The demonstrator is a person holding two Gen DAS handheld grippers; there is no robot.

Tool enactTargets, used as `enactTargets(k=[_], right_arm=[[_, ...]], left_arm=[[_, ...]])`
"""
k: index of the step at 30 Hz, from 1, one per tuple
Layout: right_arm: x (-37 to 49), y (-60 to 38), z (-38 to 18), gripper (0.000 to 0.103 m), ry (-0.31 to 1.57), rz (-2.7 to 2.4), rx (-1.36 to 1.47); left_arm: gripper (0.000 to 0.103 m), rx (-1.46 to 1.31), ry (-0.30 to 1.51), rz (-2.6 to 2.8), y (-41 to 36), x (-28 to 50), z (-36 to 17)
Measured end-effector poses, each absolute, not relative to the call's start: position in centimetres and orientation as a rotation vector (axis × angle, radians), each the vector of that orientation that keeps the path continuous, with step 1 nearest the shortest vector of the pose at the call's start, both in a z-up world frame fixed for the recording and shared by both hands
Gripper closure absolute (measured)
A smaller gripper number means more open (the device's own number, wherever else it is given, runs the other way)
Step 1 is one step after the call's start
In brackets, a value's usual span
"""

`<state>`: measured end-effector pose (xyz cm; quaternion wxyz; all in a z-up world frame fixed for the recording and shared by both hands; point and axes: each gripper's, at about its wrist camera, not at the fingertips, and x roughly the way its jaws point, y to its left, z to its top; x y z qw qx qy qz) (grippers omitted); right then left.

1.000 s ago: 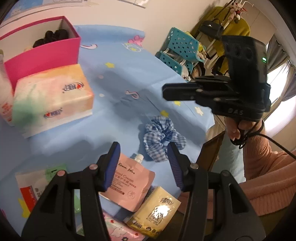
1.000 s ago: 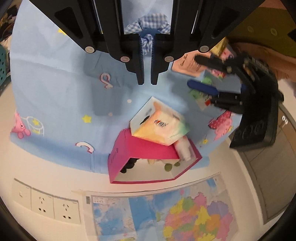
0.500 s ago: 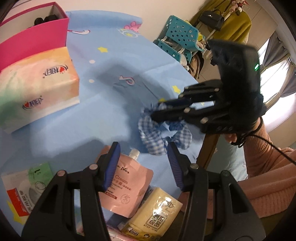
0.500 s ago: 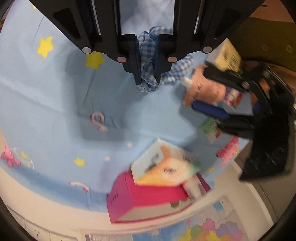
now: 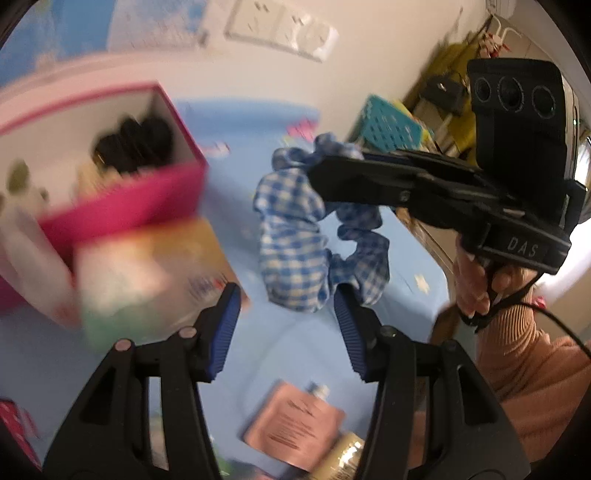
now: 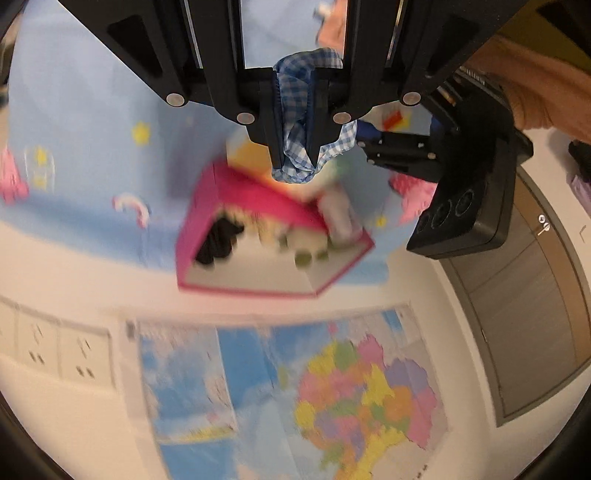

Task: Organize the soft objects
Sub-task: 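Carry the scrunchie into the pink box and open the right gripper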

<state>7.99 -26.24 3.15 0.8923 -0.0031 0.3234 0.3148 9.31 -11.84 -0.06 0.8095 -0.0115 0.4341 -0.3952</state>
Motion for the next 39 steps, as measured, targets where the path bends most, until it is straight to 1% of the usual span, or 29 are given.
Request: enactTargets(k=[2, 8, 17, 23, 25, 27, 28, 29, 35, 39], right_arm=[[9.8, -25.3, 3.9, 0.094, 0.651, 0.653, -0.014], [14.6, -23.4, 4.9, 0.094, 0.609, 0.654, -0.025], [19.7, -22.1, 3.2, 0.093, 0.645, 0.59, -0.049], [23.2, -22.3, 0.6, 0.088, 0.715, 0.514, -0.034], [23.8, -22.5, 0.0, 0.077, 0.736, 0.483, -0.026], [24.0, -22.8, -0.3, 0.072, 0.734, 0.435, -0.032], [24.0, -23.1, -0.5, 0.069, 0.734, 0.423, -0.033], [23.8, -23.2, -0.5, 0.068, 0.733, 0.418, -0.03], [22.0, -23.8, -0.1, 0.068, 0.723, 0.427, -0.026], [20.0, -24.0, 0.5, 0.067, 0.708, 0.467, -0.021]], left_arm=[[0.058, -0.025, 0.901, -0.805, -11.3, 10.9, 1.1], [0.063, -0.026, 0.873, -0.708, -10.6, 15.4, 3.1], [0.063, 0.005, 0.93, -0.575, -10.2, 20.6, 2.4], [0.062, 0.01, 0.994, -0.515, -9.9, 22.8, 0.9], [0.061, 0.012, 1.007, -0.487, -9.8, 23.2, 0.6], [0.061, 0.015, 1.002, -0.469, -9.5, 23.0, 0.6], [0.058, 0.022, 0.994, -0.474, -9.5, 22.7, 0.7], [0.054, 0.031, 0.987, -0.482, -9.5, 22.5, 0.8], [0.053, 0.028, 0.936, -0.497, -8.6, 20.8, 1.7], [0.053, 0.007, 0.894, -0.496, -6.4, 19.0, 2.4]])
